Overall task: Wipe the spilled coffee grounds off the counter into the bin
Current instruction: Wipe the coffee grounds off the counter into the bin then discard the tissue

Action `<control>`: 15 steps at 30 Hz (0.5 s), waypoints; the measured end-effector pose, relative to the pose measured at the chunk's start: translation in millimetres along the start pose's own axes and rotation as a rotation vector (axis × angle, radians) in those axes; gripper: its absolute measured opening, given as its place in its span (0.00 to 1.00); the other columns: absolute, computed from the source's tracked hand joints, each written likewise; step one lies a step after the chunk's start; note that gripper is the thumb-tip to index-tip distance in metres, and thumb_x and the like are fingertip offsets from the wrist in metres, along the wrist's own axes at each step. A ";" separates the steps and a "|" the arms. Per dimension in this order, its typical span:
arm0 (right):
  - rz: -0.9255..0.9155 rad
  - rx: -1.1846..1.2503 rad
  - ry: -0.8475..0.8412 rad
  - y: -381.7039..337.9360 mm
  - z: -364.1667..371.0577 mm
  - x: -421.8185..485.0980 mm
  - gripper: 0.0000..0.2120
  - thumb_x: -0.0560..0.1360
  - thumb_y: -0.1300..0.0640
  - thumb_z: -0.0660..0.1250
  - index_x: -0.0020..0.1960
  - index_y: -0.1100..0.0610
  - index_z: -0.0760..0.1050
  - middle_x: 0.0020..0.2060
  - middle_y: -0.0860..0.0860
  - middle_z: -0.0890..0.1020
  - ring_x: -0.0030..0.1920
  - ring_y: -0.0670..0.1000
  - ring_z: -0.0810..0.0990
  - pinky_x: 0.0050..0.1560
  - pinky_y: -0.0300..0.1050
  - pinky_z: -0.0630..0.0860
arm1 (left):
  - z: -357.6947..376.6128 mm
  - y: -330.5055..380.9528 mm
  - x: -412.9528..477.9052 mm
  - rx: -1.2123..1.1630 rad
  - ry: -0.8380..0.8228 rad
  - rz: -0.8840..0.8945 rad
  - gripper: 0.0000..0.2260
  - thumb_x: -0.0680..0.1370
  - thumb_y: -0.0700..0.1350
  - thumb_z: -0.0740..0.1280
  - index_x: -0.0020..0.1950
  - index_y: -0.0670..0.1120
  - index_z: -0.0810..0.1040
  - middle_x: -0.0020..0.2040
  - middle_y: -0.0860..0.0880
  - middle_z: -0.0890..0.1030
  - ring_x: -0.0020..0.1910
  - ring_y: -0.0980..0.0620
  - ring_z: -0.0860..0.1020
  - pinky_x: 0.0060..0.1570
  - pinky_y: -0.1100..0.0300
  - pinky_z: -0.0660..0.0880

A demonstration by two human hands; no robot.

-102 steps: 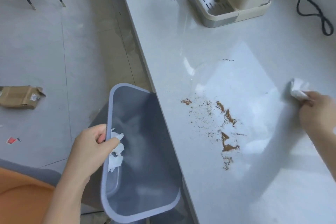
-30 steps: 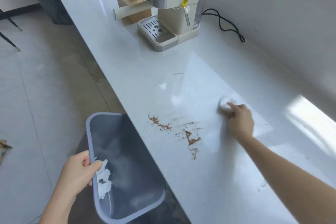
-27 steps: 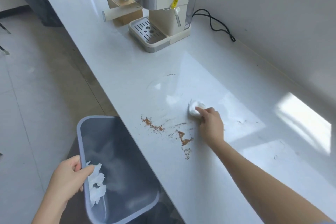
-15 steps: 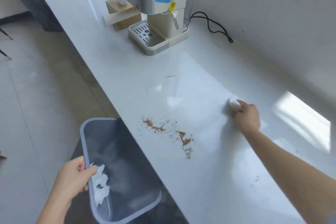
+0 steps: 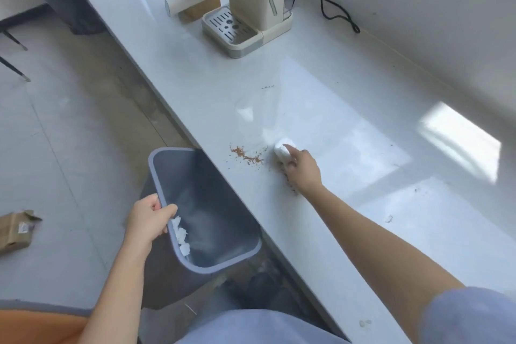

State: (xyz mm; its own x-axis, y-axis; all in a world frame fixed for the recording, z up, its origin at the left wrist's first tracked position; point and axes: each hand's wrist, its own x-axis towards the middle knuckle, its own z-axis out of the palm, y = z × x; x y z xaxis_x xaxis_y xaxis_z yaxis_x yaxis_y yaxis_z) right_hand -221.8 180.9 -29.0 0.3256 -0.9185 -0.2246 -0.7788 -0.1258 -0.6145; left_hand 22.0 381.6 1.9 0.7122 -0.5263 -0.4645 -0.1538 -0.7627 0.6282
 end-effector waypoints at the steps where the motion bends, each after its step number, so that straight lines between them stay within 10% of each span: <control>1: 0.009 0.081 0.021 -0.2 -5.8 1.6 0.15 0.72 0.67 0.55 0.51 0.54 0.76 0.40 0.60 0.74 0.38 0.61 0.72 0.35 0.47 0.69 | -0.3 0.4 -0.3 0.002 -0.003 0.006 0.05 0.69 0.35 0.66 0.37 0.41 0.71 0.30 0.41 0.70 0.24 0.46 0.68 0.31 0.59 0.67; 3: 0.101 0.166 0.146 16.2 -26.9 4.2 0.13 0.71 0.67 0.56 0.44 0.50 0.72 0.38 0.60 0.72 0.36 0.58 0.70 0.34 0.44 0.67 | -0.8 0.2 -1.2 -0.011 -0.004 0.014 0.07 0.69 0.35 0.66 0.36 0.42 0.69 0.29 0.42 0.70 0.23 0.47 0.68 0.30 0.60 0.66; 7: 0.369 -0.106 0.245 77.5 -58.6 -20.0 0.21 0.73 0.64 0.55 0.64 0.52 0.70 0.56 0.59 0.69 0.55 0.60 0.72 0.48 0.47 0.68 | -1.0 1.3 -4.6 -0.033 0.008 0.013 0.10 0.67 0.36 0.66 0.33 0.44 0.64 0.25 0.45 0.67 0.22 0.48 0.67 0.31 0.58 0.65; 15: 0.097 -0.153 0.036 3.9 10.5 -30.2 0.20 0.74 0.64 0.56 0.66 0.59 0.66 0.60 0.62 0.69 0.58 0.63 0.73 0.52 0.51 0.72 | -1.9 6.4 -14.6 -0.037 0.016 -0.023 0.12 0.65 0.39 0.65 0.30 0.46 0.61 0.23 0.49 0.67 0.23 0.48 0.67 0.34 0.55 0.67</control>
State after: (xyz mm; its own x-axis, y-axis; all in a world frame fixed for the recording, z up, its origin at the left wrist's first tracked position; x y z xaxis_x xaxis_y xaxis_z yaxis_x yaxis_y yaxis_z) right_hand -229.1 212.1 -32.6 0.2276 -0.9417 -0.2479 -0.8789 -0.0890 -0.4686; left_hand 11.9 385.1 13.9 0.7261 -0.5025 -0.4692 -0.1123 -0.7600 0.6402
